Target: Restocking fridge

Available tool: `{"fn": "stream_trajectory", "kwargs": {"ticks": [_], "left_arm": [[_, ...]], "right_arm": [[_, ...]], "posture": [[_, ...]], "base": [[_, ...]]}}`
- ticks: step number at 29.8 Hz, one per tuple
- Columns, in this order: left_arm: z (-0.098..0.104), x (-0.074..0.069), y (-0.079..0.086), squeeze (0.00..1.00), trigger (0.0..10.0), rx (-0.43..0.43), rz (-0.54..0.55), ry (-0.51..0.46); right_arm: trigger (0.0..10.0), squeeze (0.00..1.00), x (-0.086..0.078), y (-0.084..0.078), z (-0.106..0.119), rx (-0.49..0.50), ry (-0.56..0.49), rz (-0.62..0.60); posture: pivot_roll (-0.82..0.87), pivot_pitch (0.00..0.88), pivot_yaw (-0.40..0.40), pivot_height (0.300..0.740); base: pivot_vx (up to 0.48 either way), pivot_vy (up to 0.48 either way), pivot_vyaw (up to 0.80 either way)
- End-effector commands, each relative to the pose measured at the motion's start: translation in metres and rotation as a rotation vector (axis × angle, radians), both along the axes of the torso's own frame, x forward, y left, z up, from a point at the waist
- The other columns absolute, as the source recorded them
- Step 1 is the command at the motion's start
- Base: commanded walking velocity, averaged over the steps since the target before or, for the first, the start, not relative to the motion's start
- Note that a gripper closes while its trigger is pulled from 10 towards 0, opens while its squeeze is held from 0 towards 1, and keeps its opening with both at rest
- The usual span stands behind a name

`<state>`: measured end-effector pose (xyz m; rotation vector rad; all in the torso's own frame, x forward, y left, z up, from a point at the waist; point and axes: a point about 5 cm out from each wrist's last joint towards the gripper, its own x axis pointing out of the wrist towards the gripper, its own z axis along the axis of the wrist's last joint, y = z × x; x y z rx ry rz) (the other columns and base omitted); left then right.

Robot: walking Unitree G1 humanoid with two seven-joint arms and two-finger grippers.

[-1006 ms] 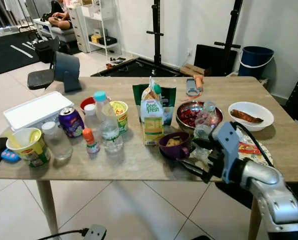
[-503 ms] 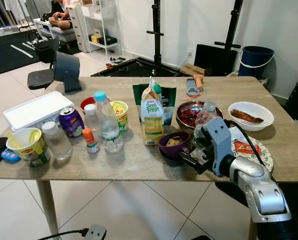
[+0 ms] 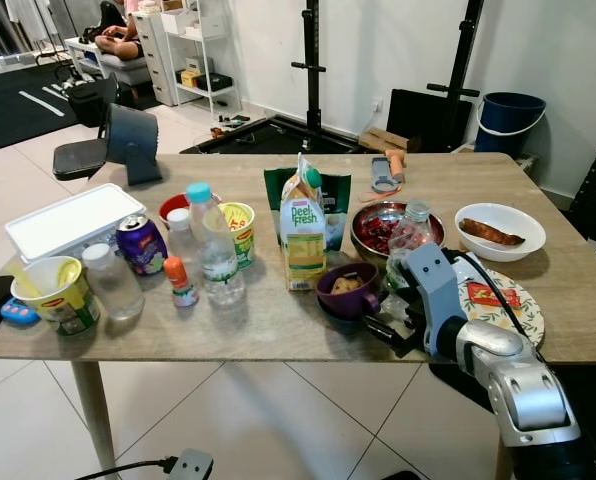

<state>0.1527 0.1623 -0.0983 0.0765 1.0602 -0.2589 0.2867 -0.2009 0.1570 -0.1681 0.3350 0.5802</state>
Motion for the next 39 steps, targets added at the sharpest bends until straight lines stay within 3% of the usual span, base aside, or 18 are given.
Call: {"fn": "stream_trajectory", "kwargs": {"ticks": [1, 2, 3, 30, 33, 34, 35, 36, 39], "left_arm": [[-0.002, -0.004, 0.0, 0.0, 10.0, 0.009, -0.017, 0.016], [-0.002, -0.004, 0.0, 0.0, 10.0, 0.01, -0.017, 0.016], [-0.002, -0.004, 0.0, 0.0, 10.0, 0.01, -0.017, 0.016], [-0.001, -0.003, 0.0, 0.0, 10.0, 0.012, -0.021, 0.017], [-0.002, -0.004, 0.0, 0.0, 10.0, 0.012, -0.021, 0.017], [-0.002, -0.004, 0.0, 0.0, 10.0, 0.012, -0.021, 0.017], [-0.002, -0.004, 0.0, 0.0, 10.0, 0.012, -0.021, 0.017], [-0.002, -0.004, 0.0, 0.0, 10.0, 0.012, -0.021, 0.018], [-0.002, -0.004, 0.0, 0.0, 10.0, 0.011, -0.021, 0.018]], "right_arm": [[2.6, 0.0, -0.001, 0.005, 0.001, 0.021, 0.001, 0.014], [9.6, 0.0, -0.001, 0.006, 0.002, 0.023, -0.003, 0.014], [10.0, 0.0, -0.001, 0.006, 0.003, 0.024, -0.006, 0.015], [10.0, 0.0, 0.002, 0.007, 0.021, 0.036, -0.054, 0.019], [9.7, 0.0, 0.002, 0.008, 0.021, 0.039, -0.053, 0.023], [3.0, 0.0, 0.002, 0.008, 0.021, 0.041, -0.052, 0.026], [3.0, 0.0, 0.002, 0.008, 0.021, 0.041, -0.052, 0.026], [0.0, 0.0, 0.001, 0.009, 0.02, 0.039, -0.044, 0.029], [0.0, 0.0, 0.001, 0.009, 0.019, 0.038, -0.041, 0.029]], "posture": [[-0.13, 0.0, 0.026, 0.74], [-0.13, 0.0, 0.026, 0.74], [-0.13, 0.0, 0.026, 0.74], [-0.13, 0.0, 0.027, 0.74], [-0.13, 0.0, 0.026, 0.74], [-0.13, 0.0, 0.026, 0.74], [-0.13, 0.0, 0.026, 0.74], [-0.13, 0.0, 0.024, 0.74], [-0.13, 0.0, 0.023, 0.74]], "base": [[0.0, 0.0, 0.0], [0.0, 0.0, 0.0], [0.0, 0.0, 0.0], [0.0, 0.0, 0.0], [0.0, 0.0, 0.0], [0.0, 0.0, 0.0], [0.0, 0.0, 0.0], [0.0, 0.0, 0.0], [0.0, 0.0, 0.0]]}}
